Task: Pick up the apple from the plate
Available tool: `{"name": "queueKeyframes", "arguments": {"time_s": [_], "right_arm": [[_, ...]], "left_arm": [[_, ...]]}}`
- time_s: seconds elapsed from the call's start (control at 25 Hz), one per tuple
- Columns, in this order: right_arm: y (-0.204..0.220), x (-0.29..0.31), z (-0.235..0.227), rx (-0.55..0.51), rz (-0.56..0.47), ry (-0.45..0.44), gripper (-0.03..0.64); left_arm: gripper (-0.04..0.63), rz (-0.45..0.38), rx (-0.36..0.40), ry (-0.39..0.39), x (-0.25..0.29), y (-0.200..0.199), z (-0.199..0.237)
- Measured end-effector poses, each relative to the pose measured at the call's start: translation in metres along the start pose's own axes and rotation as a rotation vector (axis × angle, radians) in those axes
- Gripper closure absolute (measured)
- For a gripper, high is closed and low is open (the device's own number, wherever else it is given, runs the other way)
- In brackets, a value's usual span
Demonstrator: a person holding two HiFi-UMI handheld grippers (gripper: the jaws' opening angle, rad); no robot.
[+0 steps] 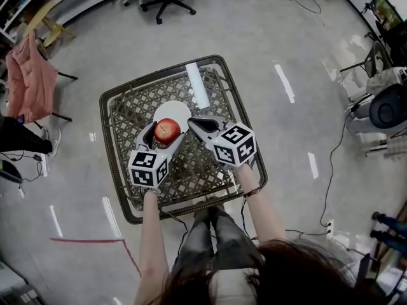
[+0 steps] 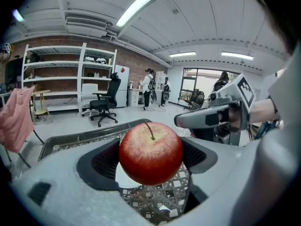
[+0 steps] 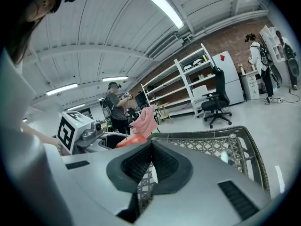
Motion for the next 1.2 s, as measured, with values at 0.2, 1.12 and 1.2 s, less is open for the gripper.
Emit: {"name": "queueKeyframes", "arguments": {"time_s": [0.2,1.12,1.2], "right_arm": [[-0.009,-0.009,0.012,-0.01,-0.015,-0.007,0.607],[-0.046,-0.029,0.074,-0.032,-0.08,-0.054,0.607],[-0.048,-0.03,0.079,-0.036,-0.087,-0.062,0.607]], "left_arm": [[0.187,-0.018,-0.012,-0.003,-0.015,-0.01,-0.01],[0.187,-0.063,-0.053,0.023,-0.078,-0.044,-0.04],[0.187,-0.063,-0.057,0.03,-0.082,-0.043,-0.043]]}}
Point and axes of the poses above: the fingertips, and each gripper's own axes: x forward along the fingers, z to its left, y out of its underside, the point moved 1 cm from there along -x, backward along the fingers, and after that the axes turned 8 degrees about -z, right-handed, at the moved point
